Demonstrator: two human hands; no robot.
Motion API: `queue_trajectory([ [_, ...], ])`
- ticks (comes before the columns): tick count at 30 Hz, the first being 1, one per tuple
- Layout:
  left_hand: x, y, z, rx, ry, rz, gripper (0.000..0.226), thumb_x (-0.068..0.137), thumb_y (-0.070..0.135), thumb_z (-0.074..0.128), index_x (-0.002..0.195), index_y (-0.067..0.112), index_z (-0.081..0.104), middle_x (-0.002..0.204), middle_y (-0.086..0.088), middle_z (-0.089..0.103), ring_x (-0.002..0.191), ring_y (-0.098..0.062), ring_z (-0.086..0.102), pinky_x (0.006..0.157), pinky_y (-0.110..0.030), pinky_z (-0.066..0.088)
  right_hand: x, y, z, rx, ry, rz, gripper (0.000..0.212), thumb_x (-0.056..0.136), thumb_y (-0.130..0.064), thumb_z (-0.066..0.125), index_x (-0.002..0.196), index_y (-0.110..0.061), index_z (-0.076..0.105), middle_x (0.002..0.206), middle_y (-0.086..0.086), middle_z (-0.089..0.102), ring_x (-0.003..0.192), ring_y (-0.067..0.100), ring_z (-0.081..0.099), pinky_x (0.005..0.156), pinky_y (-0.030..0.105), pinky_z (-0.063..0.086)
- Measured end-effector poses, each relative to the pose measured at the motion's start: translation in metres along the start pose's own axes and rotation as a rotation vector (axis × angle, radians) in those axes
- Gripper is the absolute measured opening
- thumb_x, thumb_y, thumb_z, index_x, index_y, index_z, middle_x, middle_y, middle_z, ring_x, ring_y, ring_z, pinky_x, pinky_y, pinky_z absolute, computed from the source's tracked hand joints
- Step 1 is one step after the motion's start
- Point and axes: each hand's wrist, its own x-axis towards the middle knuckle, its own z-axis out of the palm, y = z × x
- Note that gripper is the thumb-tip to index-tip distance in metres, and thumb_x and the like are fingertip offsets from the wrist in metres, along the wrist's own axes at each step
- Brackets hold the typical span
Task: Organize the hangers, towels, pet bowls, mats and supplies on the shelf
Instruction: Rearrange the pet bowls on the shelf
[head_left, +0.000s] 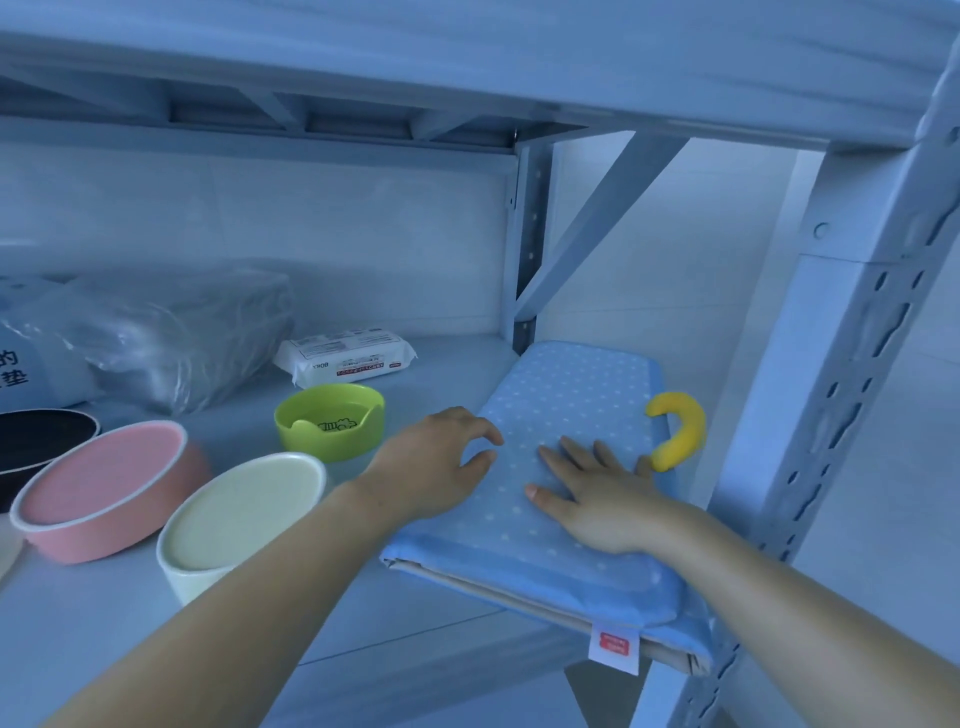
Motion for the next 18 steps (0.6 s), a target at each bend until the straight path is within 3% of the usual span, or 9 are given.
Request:
queue_trajectory([
  [4,0.001,0.001,0.012,-0.057,-0.044,-0.003,0.027,0.094,0.032,0.046,0.117,0.028,0.059,0.129,0.008,0.052,0.123,-0.010,0.046,0.103,-0.022,0.032,-0.007,0.006,0.001,-0.030,0.008,-0.114,0.065,0.090,-0.066,0.016,0.147,-0.039,-0.002,0.157,-0.013,-0.010,0.145,0.021,-0.010,0.112,0.057,-0.006],
  [7,-0.006,0.005,0.019,-0.050,-0.123,-0.020,0.049,0.086,0.045,0.037,0.129,0.028,0.053,0.146,0.005,0.037,0.135,-0.009,0.033,0.107,-0.015,0.018,-0.015,0.012,0.002,-0.045,0.004,-0.197,0.063,0.091,-0.064,0.018,0.147,-0.040,-0.001,0.157,-0.015,-0.010,0.145,0.019,-0.010,0.114,0.054,-0.006],
  [9,-0.012,0.008,0.023,-0.072,-0.133,-0.048,0.042,0.094,0.041,0.041,0.134,0.030,0.048,0.150,0.006,0.030,0.138,-0.008,0.027,0.104,-0.011,0.013,-0.020,0.018,0.002,-0.046,0.002,-0.246,0.063,0.091,-0.064,0.019,0.147,-0.041,-0.001,0.156,-0.016,-0.011,0.145,0.017,-0.011,0.114,0.052,-0.007],
  [18,-0.040,0.030,0.032,-0.023,-0.022,-0.117,0.039,0.096,0.038,0.044,0.135,0.034,0.046,0.147,0.008,0.033,0.136,-0.010,0.026,0.101,-0.010,0.012,-0.027,0.040,-0.004,-0.075,-0.049,-0.430,0.061,0.092,-0.062,0.022,0.146,-0.044,0.000,0.154,-0.022,-0.012,0.143,0.009,-0.015,0.116,0.047,-0.009],
])
